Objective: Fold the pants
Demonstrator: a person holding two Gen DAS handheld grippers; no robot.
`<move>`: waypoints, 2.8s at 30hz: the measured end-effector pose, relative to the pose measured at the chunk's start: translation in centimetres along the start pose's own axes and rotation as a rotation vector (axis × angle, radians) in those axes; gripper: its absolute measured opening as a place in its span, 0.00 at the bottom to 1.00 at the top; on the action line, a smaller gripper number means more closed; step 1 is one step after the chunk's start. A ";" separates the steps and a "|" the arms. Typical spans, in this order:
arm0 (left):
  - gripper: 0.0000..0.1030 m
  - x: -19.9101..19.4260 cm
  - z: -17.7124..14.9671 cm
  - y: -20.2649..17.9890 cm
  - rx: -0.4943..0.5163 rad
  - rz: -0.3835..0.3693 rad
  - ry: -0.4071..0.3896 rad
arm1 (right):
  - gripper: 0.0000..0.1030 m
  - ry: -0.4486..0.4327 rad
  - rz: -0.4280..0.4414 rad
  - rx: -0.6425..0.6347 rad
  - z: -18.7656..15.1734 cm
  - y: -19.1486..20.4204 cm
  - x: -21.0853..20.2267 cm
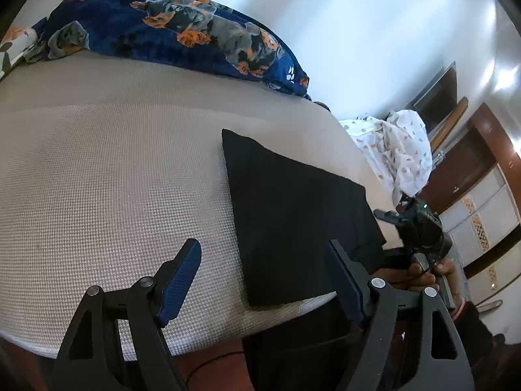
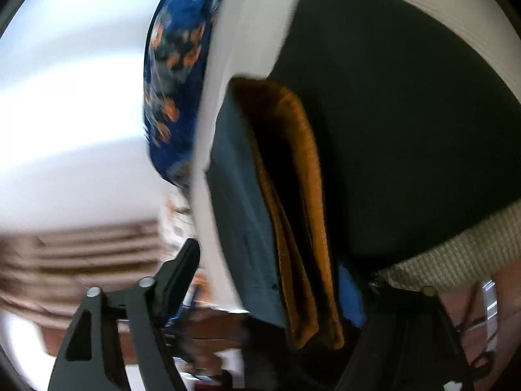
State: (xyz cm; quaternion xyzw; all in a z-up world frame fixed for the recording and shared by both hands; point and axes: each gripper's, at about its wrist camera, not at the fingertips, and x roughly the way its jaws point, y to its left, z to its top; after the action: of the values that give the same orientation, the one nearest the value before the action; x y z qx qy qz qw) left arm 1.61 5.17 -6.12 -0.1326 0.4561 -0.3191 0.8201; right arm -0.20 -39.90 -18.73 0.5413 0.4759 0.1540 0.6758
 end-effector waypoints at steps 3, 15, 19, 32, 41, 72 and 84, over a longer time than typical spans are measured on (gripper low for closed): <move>0.75 0.2 0.0 0.0 -0.007 0.010 0.012 | 0.13 -0.006 -0.111 -0.122 -0.4 1.4 0.4; 0.75 1.5 0.6 -2.1 0.037 0.035 0.032 | 0.12 -0.167 -0.029 -0.169 4.5 1.6 -6.3; 0.75 3.1 0.4 -3.1 0.060 0.037 0.066 | 0.12 -0.183 -0.018 -0.089 6.0 -2.2 -7.8; 0.75 6.8 1.4 -5.6 0.125 0.044 0.102 | 0.12 -0.206 0.000 -0.069 6.2 -6.1 -8.8; 0.75 7.5 1.4 -3.9 0.066 0.023 0.101 | 0.23 -0.269 -0.133 -0.137 4.4 -3.8 -11.5; 0.81 14.4 1.3 -5.6 0.336 0.285 0.170 | 0.57 -0.147 -0.407 -0.456 5.3 -1.1 -6.8; 0.84 14.8 1.4 -6.0 0.364 0.315 0.167 | 0.89 -0.091 -0.405 -0.500 5.3 0.1 -5.2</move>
State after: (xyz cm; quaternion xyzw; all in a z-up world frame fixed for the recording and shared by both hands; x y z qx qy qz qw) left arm 5.98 -9.07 -12.14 0.1167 0.4725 -0.2740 0.8295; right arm 1.49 -46.71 -16.41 0.2594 0.4907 0.1043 0.8252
